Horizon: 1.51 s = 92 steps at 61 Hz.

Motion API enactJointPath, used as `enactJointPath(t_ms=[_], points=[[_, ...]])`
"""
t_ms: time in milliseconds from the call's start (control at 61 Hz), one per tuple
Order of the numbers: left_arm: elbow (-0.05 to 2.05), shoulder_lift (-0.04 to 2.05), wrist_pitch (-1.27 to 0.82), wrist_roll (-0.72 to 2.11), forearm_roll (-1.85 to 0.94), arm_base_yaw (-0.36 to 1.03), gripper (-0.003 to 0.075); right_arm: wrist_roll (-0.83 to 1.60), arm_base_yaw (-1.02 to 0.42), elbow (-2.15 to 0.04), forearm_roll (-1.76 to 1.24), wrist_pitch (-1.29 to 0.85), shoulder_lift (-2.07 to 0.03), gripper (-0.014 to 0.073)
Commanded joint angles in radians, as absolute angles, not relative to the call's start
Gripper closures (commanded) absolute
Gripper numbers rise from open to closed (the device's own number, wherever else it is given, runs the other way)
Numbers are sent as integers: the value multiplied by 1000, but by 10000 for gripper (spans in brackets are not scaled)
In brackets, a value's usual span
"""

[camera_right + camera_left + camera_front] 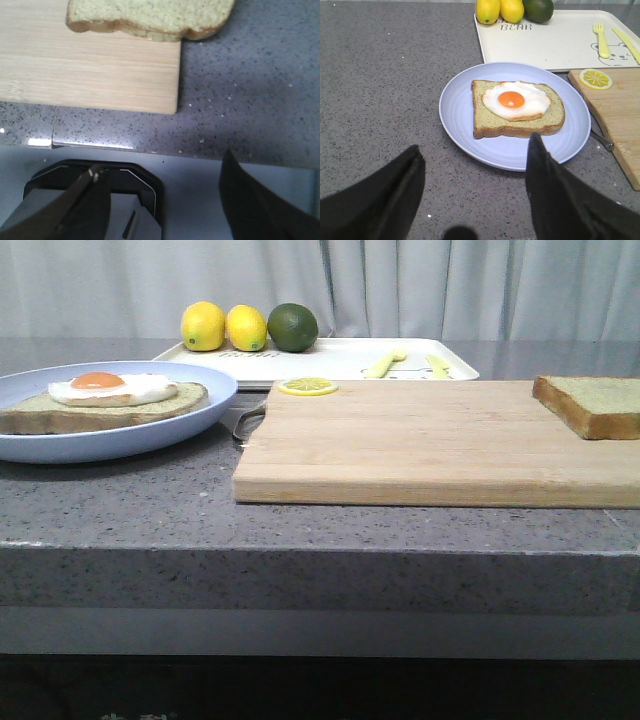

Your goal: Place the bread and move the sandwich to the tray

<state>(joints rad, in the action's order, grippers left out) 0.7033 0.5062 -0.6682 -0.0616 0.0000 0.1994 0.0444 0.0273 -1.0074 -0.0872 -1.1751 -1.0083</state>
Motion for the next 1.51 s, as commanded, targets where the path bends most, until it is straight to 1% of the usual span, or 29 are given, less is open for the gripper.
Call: enactJointPath(t_ms=[0, 148, 213, 361, 459, 541, 656, 984, 1246, 1492], points=[[729, 518, -592, -60, 0, 208, 281, 121, 45, -1082, -130, -1161, -1065, 106], [729, 518, -592, -60, 0, 208, 281, 191, 135, -1128, -206, -1168, -1125, 110], [729, 518, -592, -60, 0, 208, 281, 220, 219, -1131, -261, -1165, -1144, 126], [729, 518, -592, -60, 0, 208, 281, 351, 406, -1131, -484, -1182, -1204, 188], [729, 518, -592, -60, 0, 208, 281, 422, 517, -1131, -617, -1207, -1263, 190], [729, 518, -592, -60, 0, 208, 281, 465, 572, -1131, -689, -1216, -1314, 190], [729, 518, -592, -60, 0, 208, 281, 509, 596, -1131, -746, -1208, -1391, 190], [729, 518, -592, -60, 0, 208, 281, 606, 596, -1133, -855, -1134, -1567, 190], [729, 518, -592, -60, 0, 208, 281, 684, 596, -1133, -962, -1141, -1639, 190], [729, 518, -593, -60, 0, 208, 281, 694, 596, -1133, -995, -1132, -1682, 190]])
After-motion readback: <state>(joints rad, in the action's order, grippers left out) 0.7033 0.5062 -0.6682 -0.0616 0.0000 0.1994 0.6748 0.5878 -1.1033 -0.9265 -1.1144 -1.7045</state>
